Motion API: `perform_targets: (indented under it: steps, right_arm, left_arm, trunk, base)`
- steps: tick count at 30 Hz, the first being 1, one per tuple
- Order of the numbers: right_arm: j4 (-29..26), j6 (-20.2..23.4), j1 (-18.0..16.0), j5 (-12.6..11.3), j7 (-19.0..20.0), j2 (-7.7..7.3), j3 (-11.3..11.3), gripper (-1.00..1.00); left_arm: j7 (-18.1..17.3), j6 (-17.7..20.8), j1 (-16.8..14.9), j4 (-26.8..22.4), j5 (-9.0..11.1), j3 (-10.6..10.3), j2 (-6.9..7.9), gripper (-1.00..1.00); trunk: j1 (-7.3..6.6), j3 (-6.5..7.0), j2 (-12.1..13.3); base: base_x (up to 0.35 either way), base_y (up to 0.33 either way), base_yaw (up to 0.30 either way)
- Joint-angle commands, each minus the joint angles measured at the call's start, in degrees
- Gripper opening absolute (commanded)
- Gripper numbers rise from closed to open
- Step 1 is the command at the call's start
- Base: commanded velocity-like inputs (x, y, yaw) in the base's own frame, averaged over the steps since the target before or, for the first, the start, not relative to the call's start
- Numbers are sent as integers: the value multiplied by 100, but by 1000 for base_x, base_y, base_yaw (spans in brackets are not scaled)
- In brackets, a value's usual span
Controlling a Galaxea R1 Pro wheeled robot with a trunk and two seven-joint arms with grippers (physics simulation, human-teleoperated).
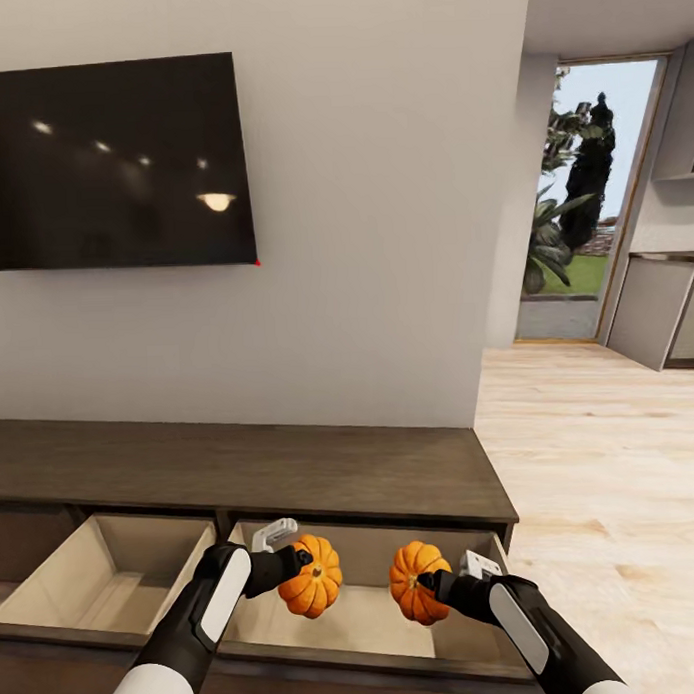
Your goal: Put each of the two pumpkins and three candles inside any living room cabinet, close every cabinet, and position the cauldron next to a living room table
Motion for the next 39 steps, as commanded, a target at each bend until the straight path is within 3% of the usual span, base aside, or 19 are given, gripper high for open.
perform_targets:
  steps: [1, 16, 23, 29, 33, 39]
  right_arm:
    - [-7, 14, -3, -10, -20, -6, 18, -100]
    - [1, 11, -3, -11, -20, -6, 18, -100]
    - [-5, 11, -3, -11, -21, -2, 18, -100]
    - [-6, 11, -3, -15, -18, 0, 18, -100]
    - [-7, 11, -3, -15, -14, 0, 22, -100]
    - [-7, 11, -3, -11, -12, -2, 26, -100]
  left_arm:
    - [59, 17, -2, -8, 58, -9, 1, -100]
    - [26, 33, -15, 48, 119, -11, -4, -100]
    - [63, 43, -65, 574, 112, -14, -42, -100]
    - [404, 36, -130, 804, 129, -11, -129, -100]
    - [448, 18, -141, 793, 129, -6, -132, -100]
    - [460, -549, -143, 824, 137, 0, -137, -100]
  trunk:
    - [0, -6, -3]
    - [0, -6, -3]
    - [0, -6, -3]
    - [0, -6, -3]
    - [0, -6, -3]
    - [0, -6, -3]
  base:
    - [218, 0, 0]
    - [37, 0, 0]
    - [0, 0, 0]
    - [0, 0, 0]
    - [0, 0, 0]
    - [0, 0, 0]
